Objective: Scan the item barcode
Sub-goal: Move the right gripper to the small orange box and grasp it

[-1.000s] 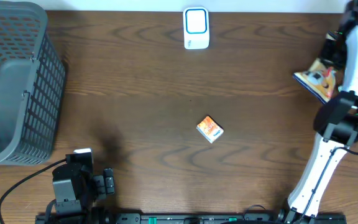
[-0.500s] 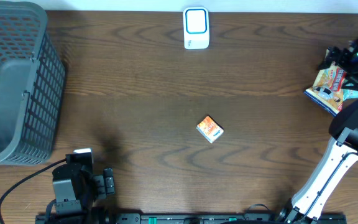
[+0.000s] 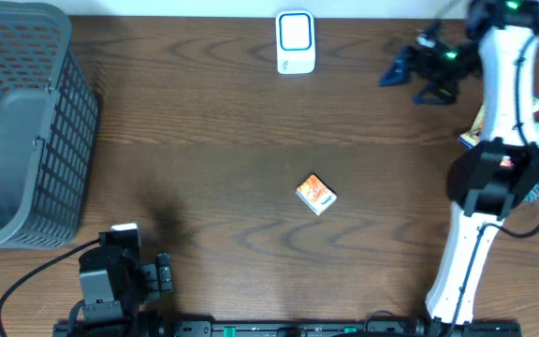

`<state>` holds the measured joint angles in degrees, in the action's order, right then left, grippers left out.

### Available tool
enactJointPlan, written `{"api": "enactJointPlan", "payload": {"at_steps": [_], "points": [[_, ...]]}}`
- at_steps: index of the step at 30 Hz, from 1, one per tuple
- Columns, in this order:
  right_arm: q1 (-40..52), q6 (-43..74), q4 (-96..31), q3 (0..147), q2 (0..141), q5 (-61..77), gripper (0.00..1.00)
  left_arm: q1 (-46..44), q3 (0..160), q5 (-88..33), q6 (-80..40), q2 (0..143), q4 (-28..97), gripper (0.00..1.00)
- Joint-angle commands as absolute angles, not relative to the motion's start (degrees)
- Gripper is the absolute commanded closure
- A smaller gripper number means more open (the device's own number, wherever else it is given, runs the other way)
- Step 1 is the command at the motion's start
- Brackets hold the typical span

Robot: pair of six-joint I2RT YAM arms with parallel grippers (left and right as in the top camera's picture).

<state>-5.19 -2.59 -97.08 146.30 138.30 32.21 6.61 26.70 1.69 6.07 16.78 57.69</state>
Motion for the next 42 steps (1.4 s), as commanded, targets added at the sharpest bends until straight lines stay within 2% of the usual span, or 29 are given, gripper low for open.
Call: {"api": "enactJointPlan", "payload": {"at_steps": [1, 5, 11, 16, 20, 24, 28, 31, 34, 35, 42], "points": [[0.49, -0.86, -97.34, 146.19, 130.13, 27.29, 0.01, 6.44, 26.68, 1.98, 6.59, 16.73, 57.8, 0.02], [9.47, 0.97, -97.34, 145.47, 124.31, 22.87, 0.01, 6.44, 26.68, 1.98, 6.59, 16.73, 57.8, 0.02], [19.94, 12.25, -97.34, 141.78, 115.0, -0.36, 0.01, 6.44, 26.68, 1.98, 6.59, 16.73, 57.8, 0.02], [25.74, 23.18, -97.32, 128.2, 104.66, -8.49, 0.01, 6.44, 26.68, 1.98, 6.59, 16.73, 57.82, 0.02], [27.33, 39.79, -96.18, 113.89, 97.86, -15.29, 0.01, 6.44, 26.68, 1.98, 6.59, 16.73, 57.82, 0.02], [27.44, 52.8, -89.91, 98.5, 94.76, -12.34, 0.01, 6.44, 26.68, 1.98, 6.59, 16.73, 57.82, 0.02], [27.88, 54.89, -73.06, 83.42, 95.2, -3.49, 0.01, 6.44, 26.68, 1.98, 6.59, 16.73, 57.8, 0.02], [27.86, 56.4, -57.43, 72.12, 95.94, 7.79, 0.17, 6.44, 26.68, 1.98, 6.59, 16.73, 57.82, 0.02], [27.79, 56.82, -44.42, 63.33, 96.42, 15.77, 0.42, 6.44, 26.68, 1.98, 6.59, 16.73, 57.8, 0.02], [27.79, 57.06, -41.67, 61.41, 96.42, 16.43, 0.45, 6.44, 26.68, 1.98, 6.59, 16.73, 57.8, 0.02], [28.14, 57.56, -40.51, 58.35, 96.33, 16.47, 0.41, 6.44, 26.68, 1.98, 6.59, 16.73, 57.82, 0.02]]}}
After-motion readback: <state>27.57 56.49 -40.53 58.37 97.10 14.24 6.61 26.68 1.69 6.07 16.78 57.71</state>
